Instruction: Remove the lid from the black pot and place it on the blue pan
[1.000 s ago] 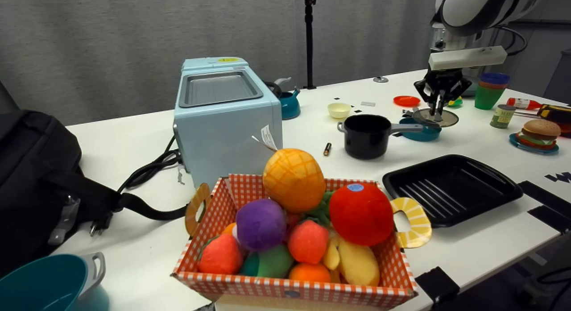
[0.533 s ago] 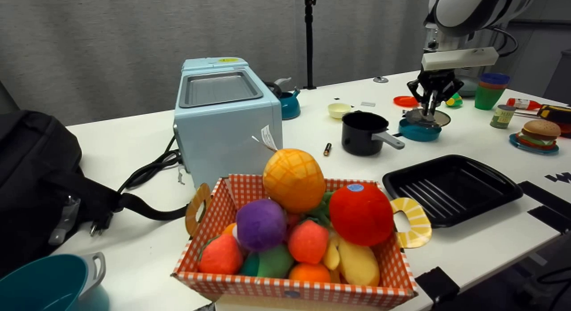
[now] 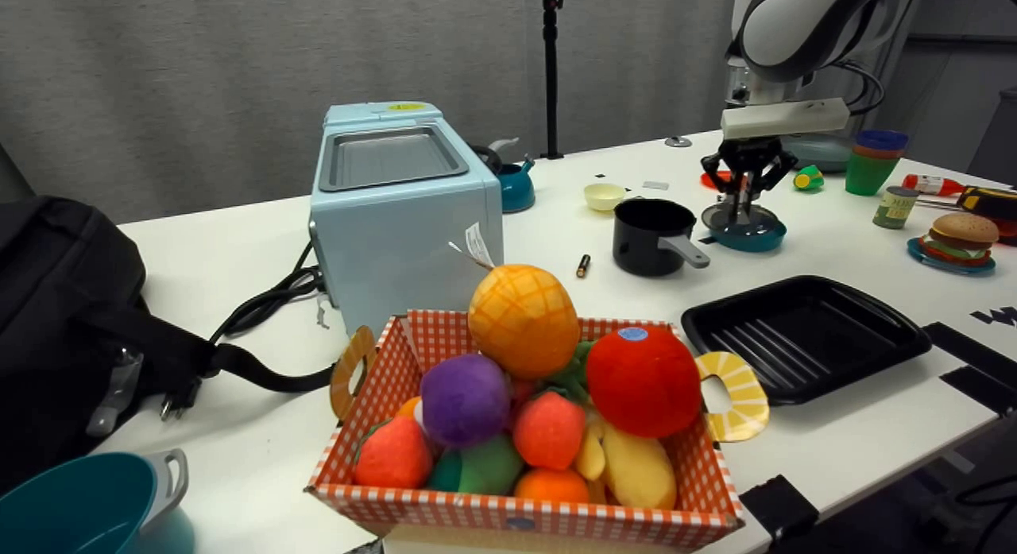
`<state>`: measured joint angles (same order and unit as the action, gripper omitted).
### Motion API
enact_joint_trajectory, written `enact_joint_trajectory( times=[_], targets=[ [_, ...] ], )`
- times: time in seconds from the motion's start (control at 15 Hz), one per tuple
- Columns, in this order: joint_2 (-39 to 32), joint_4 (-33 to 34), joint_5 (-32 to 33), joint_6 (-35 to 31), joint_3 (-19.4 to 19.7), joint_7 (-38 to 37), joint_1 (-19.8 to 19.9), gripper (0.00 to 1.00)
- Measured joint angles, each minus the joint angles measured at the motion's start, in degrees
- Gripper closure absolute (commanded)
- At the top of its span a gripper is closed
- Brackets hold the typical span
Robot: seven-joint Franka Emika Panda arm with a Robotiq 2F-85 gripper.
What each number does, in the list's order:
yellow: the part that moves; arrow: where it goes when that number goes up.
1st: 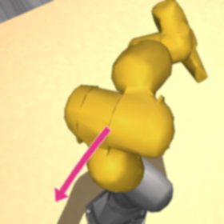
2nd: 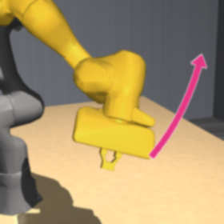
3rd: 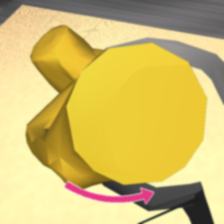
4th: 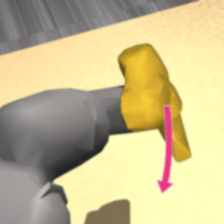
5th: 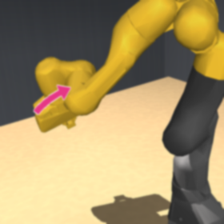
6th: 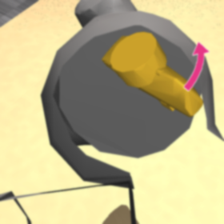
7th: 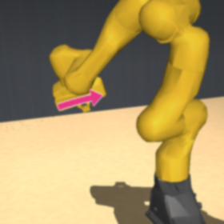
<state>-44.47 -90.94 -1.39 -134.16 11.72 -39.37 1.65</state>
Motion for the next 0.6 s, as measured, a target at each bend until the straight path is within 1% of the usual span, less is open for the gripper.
enact_joint_trajectory(
  times=[0.2,0.6],
  targets=[
    [-1.85,1.72,0.0,1.01,0.11,-0.51,0.04,0.96],
    [-2.69,3.57,0.0,2.08,0.34,-1.24,0.55,0.96]
  ],
)
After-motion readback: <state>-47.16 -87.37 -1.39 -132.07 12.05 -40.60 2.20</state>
